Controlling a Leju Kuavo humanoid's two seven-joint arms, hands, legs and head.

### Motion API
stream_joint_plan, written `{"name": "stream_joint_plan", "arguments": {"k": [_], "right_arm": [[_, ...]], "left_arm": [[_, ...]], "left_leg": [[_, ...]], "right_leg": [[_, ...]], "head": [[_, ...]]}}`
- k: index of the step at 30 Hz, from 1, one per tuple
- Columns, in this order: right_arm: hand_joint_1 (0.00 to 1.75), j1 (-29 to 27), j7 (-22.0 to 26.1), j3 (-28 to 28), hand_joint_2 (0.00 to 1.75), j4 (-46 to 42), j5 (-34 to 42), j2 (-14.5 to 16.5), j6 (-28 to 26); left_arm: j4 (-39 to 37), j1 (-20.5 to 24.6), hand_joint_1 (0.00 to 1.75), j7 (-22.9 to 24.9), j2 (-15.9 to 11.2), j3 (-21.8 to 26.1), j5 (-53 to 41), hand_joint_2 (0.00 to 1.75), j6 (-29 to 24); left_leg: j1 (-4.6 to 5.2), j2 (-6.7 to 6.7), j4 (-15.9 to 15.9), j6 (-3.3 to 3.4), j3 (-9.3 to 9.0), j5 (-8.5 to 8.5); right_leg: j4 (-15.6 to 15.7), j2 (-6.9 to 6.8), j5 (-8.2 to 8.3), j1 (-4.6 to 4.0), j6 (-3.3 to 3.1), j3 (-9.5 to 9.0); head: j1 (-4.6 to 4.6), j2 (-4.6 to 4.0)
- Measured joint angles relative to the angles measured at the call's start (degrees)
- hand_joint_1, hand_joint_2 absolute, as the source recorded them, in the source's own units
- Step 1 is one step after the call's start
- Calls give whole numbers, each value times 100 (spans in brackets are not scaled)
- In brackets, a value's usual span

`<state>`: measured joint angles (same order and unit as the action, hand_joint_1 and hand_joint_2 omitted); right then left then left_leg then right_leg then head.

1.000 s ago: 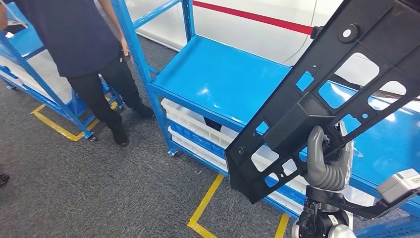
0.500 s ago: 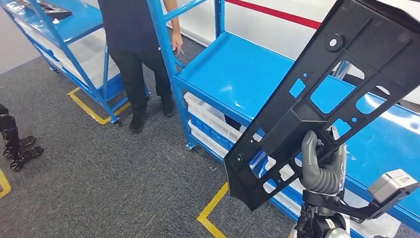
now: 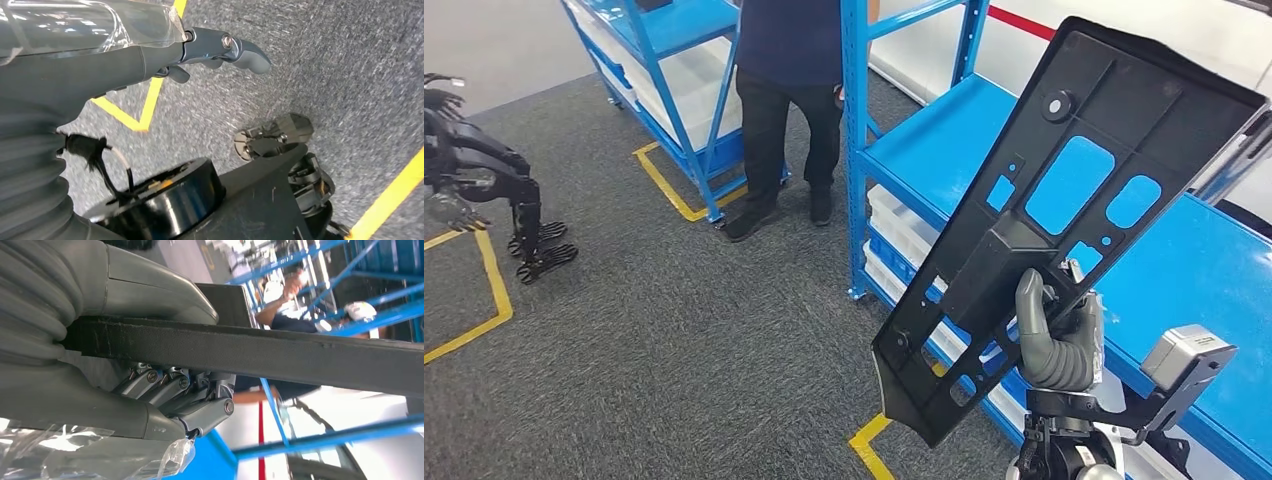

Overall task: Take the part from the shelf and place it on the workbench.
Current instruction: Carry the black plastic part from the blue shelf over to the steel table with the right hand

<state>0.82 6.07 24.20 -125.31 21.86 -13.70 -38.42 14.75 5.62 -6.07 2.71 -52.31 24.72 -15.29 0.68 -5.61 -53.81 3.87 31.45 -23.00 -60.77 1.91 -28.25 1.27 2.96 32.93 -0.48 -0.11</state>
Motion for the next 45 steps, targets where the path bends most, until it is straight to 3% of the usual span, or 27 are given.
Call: {"name": "stream_joint_plan", "arguments": {"k": [1, 3, 5, 7, 9, 11, 12, 13, 14, 16, 18, 20, 22, 24, 26, 27, 28, 29, 31, 33, 35, 36, 37, 39, 40, 42, 45], "right_arm": [[175, 0, 19, -1, 175, 3, 20, 5, 0], [175, -7, 40, -2, 175, 9, -9, 18, 0], [175, -1, 31, -2, 175, 10, -111, 39, 0], [175, 18, -14, -2, 175, 9, -218, 62, 0], [175, 28, -96, -1, 175, 9, -310, 76, 0], [175, 43, -199, 0, 175, 9, -395, 84, 0], [175, 56, -246, 0, 175, 9, -426, 86, 0], [175, 73, -287, 0, 175, 9, -447, 88, 0], [175, 89, -320, 0, 175, 9, -466, 90, 0], [175, 107, -365, -1, 175, 8, -502, 91, 0], [175, 107, -394, 1, 175, 7, -527, 91, 0], [175, 105, -403, 5, 175, 7, -523, 93, 0], [175, 98, -384, 3, 175, 7, -493, 95, 0], [175, 84, -351, -5, 175, 7, -451, 96, 0], [175, 63, -324, -7, 175, 7, -413, 96, 0], [175, 52, -316, -8, 175, 7, -397, 96, 0], [175, 45, -307, -7, 175, 7, -382, 96, 0], [175, 42, -299, -8, 175, 7, -369, 96, 0], [175, 37, -278, -7, 175, 8, -362, 97, 0], [175, 17, -253, -5, 175, 9, -361, 102, 0], [175, -1, -224, -4, 175, 9, -364, 106, 0], [175, -5, -205, -3, 175, 9, -366, 107, 0], [175, -11, -181, -3, 175, 9, -367, 110, 0], [175, -50, -100, -3, 175, 9, -357, 121, 0], [175, -77, -48, -3, 175, 9, -339, 127, 0], [175, -115, 46, -2, 175, 12, -281, 132, 0], [175, -121, 103, -2, 175, 13, -232, 135, 0]], "left_arm": [[0, 5, 0, 28, 31, 7, 25, 175, -11], [-1, 5, 0, 121, 86, 16, 39, 175, -5], [-7, -17, 0, 201, 130, 14, -71, 175, 57], [-14, -27, 0, 251, 179, -2, -204, 175, 111], [-15, -9, 0, 310, 221, -15, -177, 175, 95], [-15, 4, 0, 358, 236, -15, -23, 175, 44], [-15, 5, 0, 369, 240, -12, 49, 175, 19], [-16, 2, 0, 380, 241, -8, 106, 175, -1], [-17, 1, 0, 387, 240, 0, 155, 175, -14], [-22, 6, 0, 402, 238, 18, 204, 175, -21], [-27, 15, 0, 441, 239, 28, 141, 175, -7], [-31, 7, 0, 496, 241, 29, 69, 175, 7], [-34, -13, 0, 519, 246, 29, 83, 175, 10], [-36, -6, 0, 519, 256, 30, 131, 175, 12], [-38, 8, 0, 530, 271, 31, 162, 175, 25], [-38, 6, 0, 546, 277, 31, 167, 175, 34], [-39, 2, 0, 567, 281, 31, 167, 175, 48], [-39, -2, 0, 590, 283, 31, 167, 175, 62], [-39, 2, 0, 636, 285, 31, 166, 175, 93], [-40, 3, 0, 665, 285, 31, 167, 175, 121], [-45, -12, 0, 678, 283, 31, 169, 175, 139], [-48, -23, 0, 683, 282, 31, 172, 175, 142], [-51, -27, 0, 687, 281, 31, 178, 175, 145], [-53, -12, 0, 683, 279, 31, 195, 175, 151], [-54, 3, 0, 673, 279, 32, 202, 175, 153], [-55, 26, 0, 638, 277, 34, 213, 175, 157], [-55, 29, 0, 597, 276, 38, 217, 175, 153]], "left_leg": [[2, -72, -32, -23, 23, -12], [-5, -184, -69, -77, 84, -16], [-22, -243, -88, -137, 127, -18], [-14, 3, -359, -214, 263, -176], [-34, 359, -1090, -295, 628, -524], [-76, 481, -1801, -346, 1007, -761], [-88, 505, -1877, -357, 1055, -734], [-95, 534, -1695, -356, 966, -600], [-90, 610, -1292, -341, 757, -396], [-35, 879, -430, -272, 311, -82], [33, 984, -99, -195, 164, -15], [46, 827, -72, -128, 178, 4], [19, 683, -16, -58, 149, 41], [-3, 543, 11, -4, 122, 58], [-2, 372, 6, 19, 115, 55], [-1, 276, 2, 22, 109, 53], [-2, 179, -5, 20, 99, 51], [-8, 82, -15, 11, 87, 44], [-12, -96, -61, -30, 90, 17], [-12, -233, -99, -88, 137, 2], [-33, -342, -100, -149, 186, 13], [-34, -273, -139, -181, 213, -12], [-32, -122, -269, -215, 279, -89], [-27, 296, -901, -278, 580, -419], [-39, 413, -1345, -305, 801, -612], [-62, 484, -1930, -331, 1097, -788], [-70, 518, -1758, -329, 1006, -613]], "right_leg": [[335, 109, 124, 14, -14, -148], [558, 213, 145, 12, -54, -237], [575, 78, 162, 11, -115, -240], [604, -80, 174, 31, -186, -265], [613, -232, 163, 26, -227, -282], [611, -390, 146, 14, -234, -291], [611, -468, 134, 13, -230, -302], [611, -544, 121, 13, -222, -321], [612, -614, 103, 12, -208, -349], [612, -740, 58, -4, -159, -405], [615, -857, 18, -25, -101, -439], [631, -962, -14, -25, -40, -465], [458, -751, -161, -5, 4, -409], [-221, -368, -516, 2, 12, -89], [-1020, -227, -790, -9, 12, 348], [-1178, -213, -772, -12, 14, 464], [-1068, -201, -624, -9, 13, 455], [-728, -156, -386, -1, 12, 331], [110, 137, 40, 38, 4, -7], [485, 325, 169, 52, -31, -154], [499, 198, 177, 31, -102, -156], [508, 127, 185, 27, -140, -162], [518, 46, 190, 25, -180, -172], [529, -119, 180, 10, -236, -191], [528, -212, 168, -2, -255, -197], [528, -398, 145, -15, -267, -211], [528, -554, 122, -18, -263, -236]], "head": [[-1, 0], [-1, 0], [2, 0], [-20, 0], [-46, 0], [-49, 0], [-50, 0], [-50, 0], [-50, 0], [-50, 0], [-43, 0], [-37, 0], [-25, 0], [-9, 0], [-5, 0], [-5, 0], [-5, 0], [-4, 0], [-2, 0], [-2, 0], [-4, 0], [-5, 0], [-14, 0], [-30, 0], [-37, 0], [-38, 0], [-40, 0]]}}
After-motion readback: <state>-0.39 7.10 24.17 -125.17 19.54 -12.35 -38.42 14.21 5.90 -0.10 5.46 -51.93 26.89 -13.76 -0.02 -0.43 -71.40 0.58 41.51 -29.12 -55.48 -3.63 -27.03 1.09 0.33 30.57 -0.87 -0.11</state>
